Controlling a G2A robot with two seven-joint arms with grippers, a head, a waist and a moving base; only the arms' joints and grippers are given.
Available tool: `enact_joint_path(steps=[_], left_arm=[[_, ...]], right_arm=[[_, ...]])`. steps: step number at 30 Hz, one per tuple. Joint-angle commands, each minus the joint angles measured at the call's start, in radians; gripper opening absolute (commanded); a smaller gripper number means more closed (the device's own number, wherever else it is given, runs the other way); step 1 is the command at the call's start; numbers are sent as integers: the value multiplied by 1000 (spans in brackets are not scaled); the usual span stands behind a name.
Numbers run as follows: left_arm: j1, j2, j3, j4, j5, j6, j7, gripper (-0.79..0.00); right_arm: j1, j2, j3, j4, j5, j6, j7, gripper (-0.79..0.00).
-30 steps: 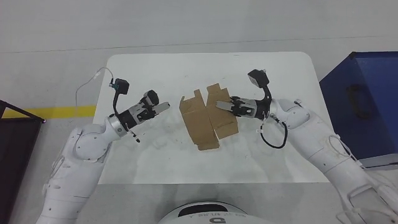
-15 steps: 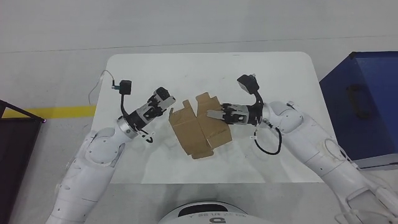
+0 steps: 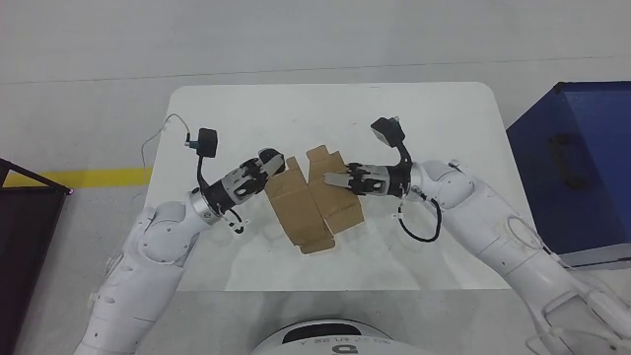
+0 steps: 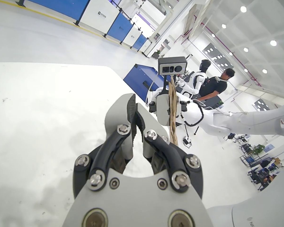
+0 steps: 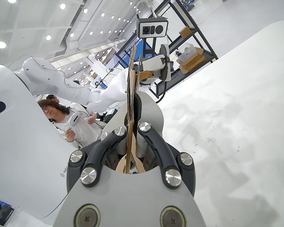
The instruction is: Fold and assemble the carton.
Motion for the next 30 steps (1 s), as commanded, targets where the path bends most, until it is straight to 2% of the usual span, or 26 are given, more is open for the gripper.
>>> enact_joint_path(steps=[1,6,7,9,13,16,22,26,30], left_arm=[[3,0,2,3,-17,-14,-2,-683],[6,3,9,21,-124,-39,-37,-610],[5,4,9,28,-152,-35,-49,-582],[0,5,10,43,-212,-24,-76,-471],[-9,8,22,76,-379,7,-157,-406],[-22,12,29,103,-552,35,-263,-397],[-35,16,19,126,-697,30,-360,-409],[-38,17,12,130,-694,9,-386,-416],[-29,17,12,125,-584,-34,-363,-413]], right_arm=[[2,-2,-2,5,4,-2,1,-785],[6,-7,-4,22,14,-7,4,-785],[6,-7,-3,26,14,-9,4,-785],[6,-8,-1,33,18,-13,2,-785],[1,-7,9,45,20,-22,-1,-785],[-6,-5,22,51,10,-21,-6,-785],[-30,-1,39,57,-18,-5,-19,-785],[-39,0,47,53,-24,0,-23,-785],[-46,3,60,32,-11,-11,-24,-785]])
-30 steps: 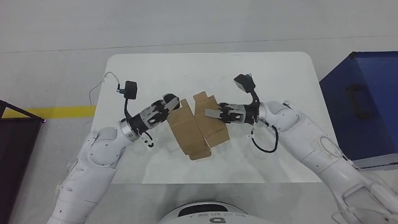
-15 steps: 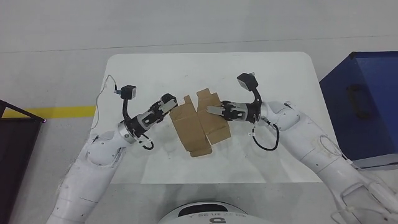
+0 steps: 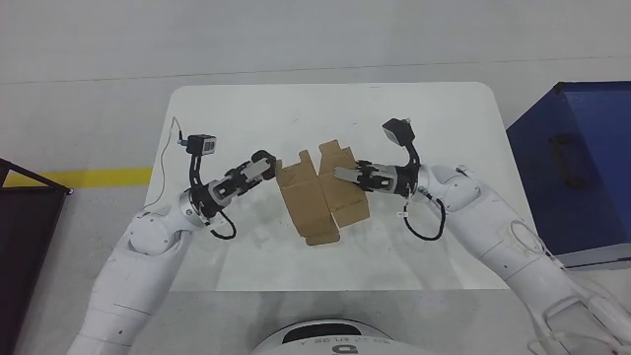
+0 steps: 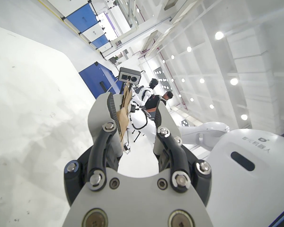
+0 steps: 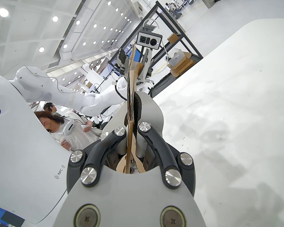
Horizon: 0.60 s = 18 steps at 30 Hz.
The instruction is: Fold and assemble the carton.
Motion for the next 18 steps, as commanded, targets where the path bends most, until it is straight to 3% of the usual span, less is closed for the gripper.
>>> enact_joint_path(steps=[1,9,13,18], left_arm=[[7,-2,6,-6,54,-17,26,-409],[32,-8,21,-21,130,-67,110,-397],[39,-6,15,-24,121,-89,115,-446],[44,-4,8,-31,147,-102,120,-570]], right_arm=[[-2,1,6,-10,5,-2,5,-785],[-3,0,3,-25,19,6,22,-785],[-2,-4,-1,-19,16,10,18,-785],[-4,-6,1,-13,11,13,13,-785]])
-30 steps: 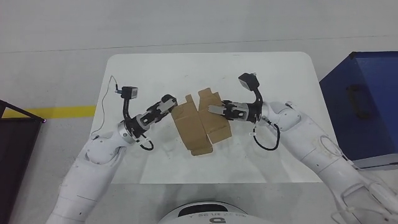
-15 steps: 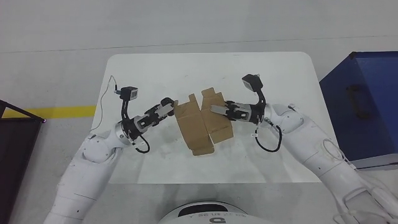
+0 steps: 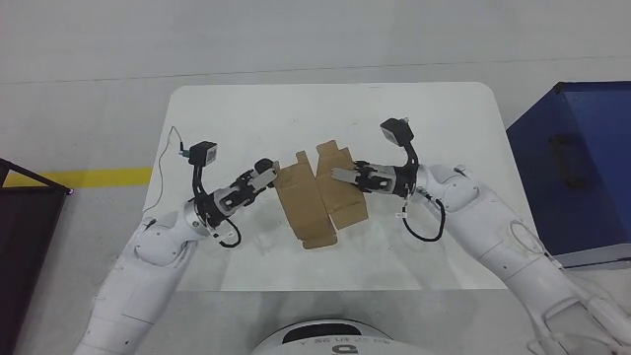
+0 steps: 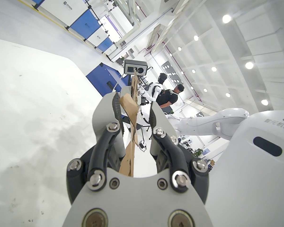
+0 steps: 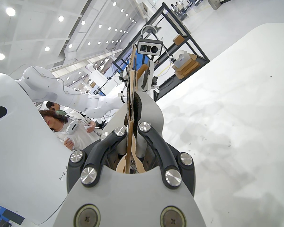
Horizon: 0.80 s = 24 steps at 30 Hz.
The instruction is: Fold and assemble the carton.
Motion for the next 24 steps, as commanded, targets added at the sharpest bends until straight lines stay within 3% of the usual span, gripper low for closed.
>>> enact_joint_path(steps=[1,10,14,18,22,23,24], left_arm=[[2,1,-2,-4,20,-7,3,-579],[11,-2,-8,-37,203,-46,71,-539],[16,-5,-6,-44,277,-32,117,-600],[14,-7,1,-43,308,-13,145,-770],[8,-8,8,-38,320,10,160,-785],[8,-8,9,-37,320,17,161,-785],[6,-8,11,-34,317,36,161,-785]], right_arm=[[-1,0,2,1,-1,1,-2,-785],[-4,-3,7,1,-6,12,-2,-785],[-2,-5,6,4,-2,14,0,-785],[0,-8,6,7,2,14,3,-785],[2,-10,6,9,8,11,4,-785],[2,-10,5,9,11,11,4,-711],[3,-11,5,9,14,10,5,-403]])
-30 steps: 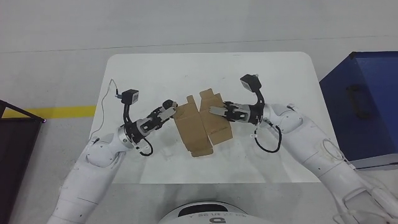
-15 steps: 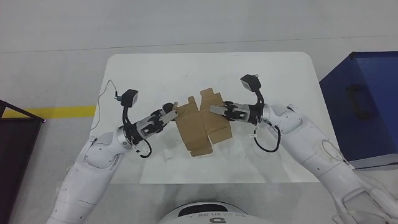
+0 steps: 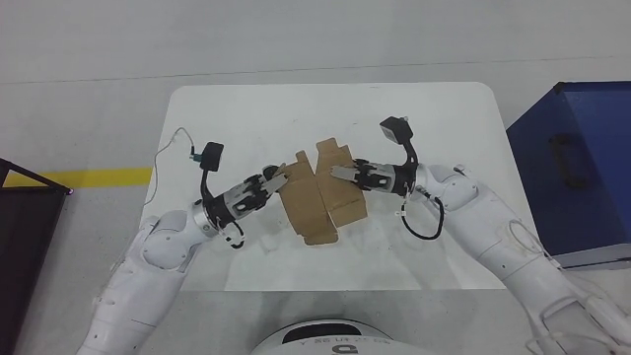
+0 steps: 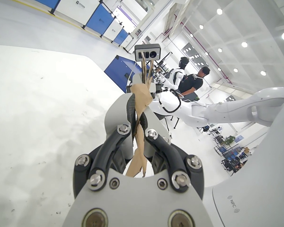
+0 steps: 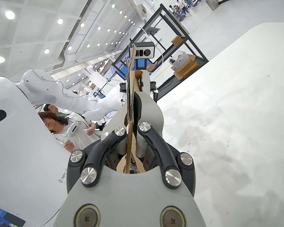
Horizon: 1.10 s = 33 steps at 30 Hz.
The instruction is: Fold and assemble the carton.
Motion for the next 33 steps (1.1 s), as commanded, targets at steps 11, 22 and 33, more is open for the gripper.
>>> enact_joint_path(steps=[11,22,33], left_arm=[[-34,-4,3,3,-127,183,24,-785],[-44,-9,8,11,-210,238,22,-785],[-42,-10,-2,10,-256,241,2,-785]], right_arm=[[-25,2,21,-18,10,-4,-9,0],[-33,-5,12,-24,-10,9,-11,-363],[-37,-10,21,-16,-53,3,-39,-594]])
